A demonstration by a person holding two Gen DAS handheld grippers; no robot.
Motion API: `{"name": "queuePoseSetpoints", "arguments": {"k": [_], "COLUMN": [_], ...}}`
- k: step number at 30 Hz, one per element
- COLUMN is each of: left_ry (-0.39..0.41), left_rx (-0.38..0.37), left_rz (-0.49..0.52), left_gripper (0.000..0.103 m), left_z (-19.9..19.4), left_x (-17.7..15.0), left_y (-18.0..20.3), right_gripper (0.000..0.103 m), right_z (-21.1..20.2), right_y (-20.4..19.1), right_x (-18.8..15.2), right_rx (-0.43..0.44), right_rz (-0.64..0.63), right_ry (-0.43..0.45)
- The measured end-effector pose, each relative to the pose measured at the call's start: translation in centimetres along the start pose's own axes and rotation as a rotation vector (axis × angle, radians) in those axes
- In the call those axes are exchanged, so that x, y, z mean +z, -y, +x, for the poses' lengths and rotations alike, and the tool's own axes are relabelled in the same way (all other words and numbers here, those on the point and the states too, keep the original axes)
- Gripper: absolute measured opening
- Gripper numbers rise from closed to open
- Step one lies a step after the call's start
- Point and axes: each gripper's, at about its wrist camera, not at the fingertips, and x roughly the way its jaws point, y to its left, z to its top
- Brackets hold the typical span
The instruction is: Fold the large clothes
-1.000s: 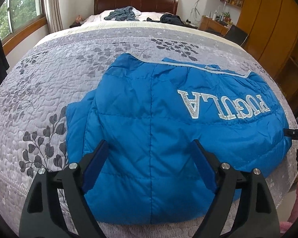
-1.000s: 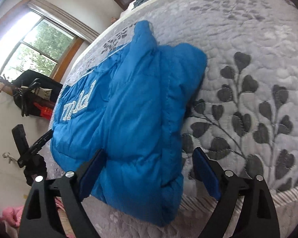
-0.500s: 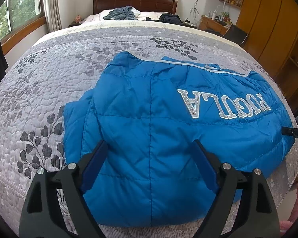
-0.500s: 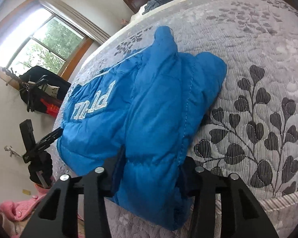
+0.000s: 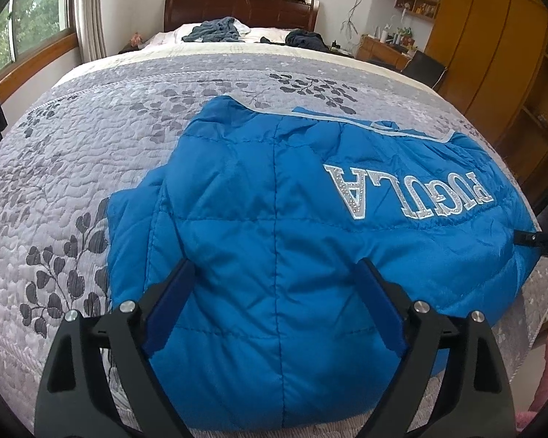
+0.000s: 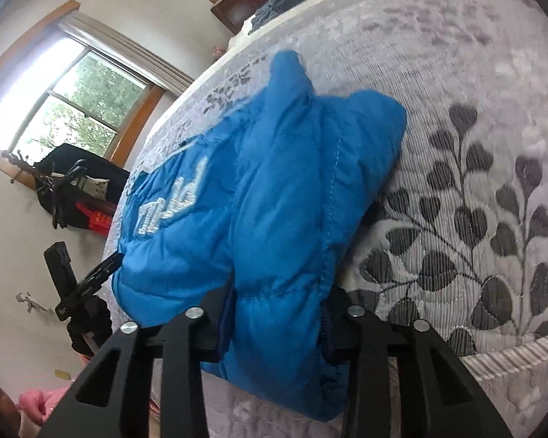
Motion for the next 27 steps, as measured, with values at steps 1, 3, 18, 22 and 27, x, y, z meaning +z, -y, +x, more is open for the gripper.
{"name": "queuePoseSetpoints", "arguments": {"k": [1,3,18,22,27], "left_ry": [0.001,0.003,0.044,0.092,0.121], "left_rx": [-0.006,-0.013,-0.146,-0.149,-0.162], "left_rz": [0.000,0.001,-0.042,-0.065,-0.098], "left_gripper": [0.089,0.089,0.088,0.088,0.088], "left_z": [0.1,0.1,-3.4,-5.5,-6.8], "left_x": [0.0,0.1,0.8,1.1,1.4], "left_y": [-0.1,-0.2,-4.0,-5.8,-7.4], "right_gripper": [0.033,0.031,0.028,0.028,0.028], "right_z": [-0.3,-1.4,2.5,6.5,11.9], "right_y": [-0.6,-2.9,-26.7,-30.8,-33.2], "right_x": [0.4,1.1,3.2,2.1,-0.4], "right_rx": [-0.003,-0.022,-0.182,-0.210,-0.228], "right_rz": [-0.007,-0.050,-0.596,-0.709,-0.814], "right_ry": [0.005,0.023,-0.069,-0.160,-0.287]}}
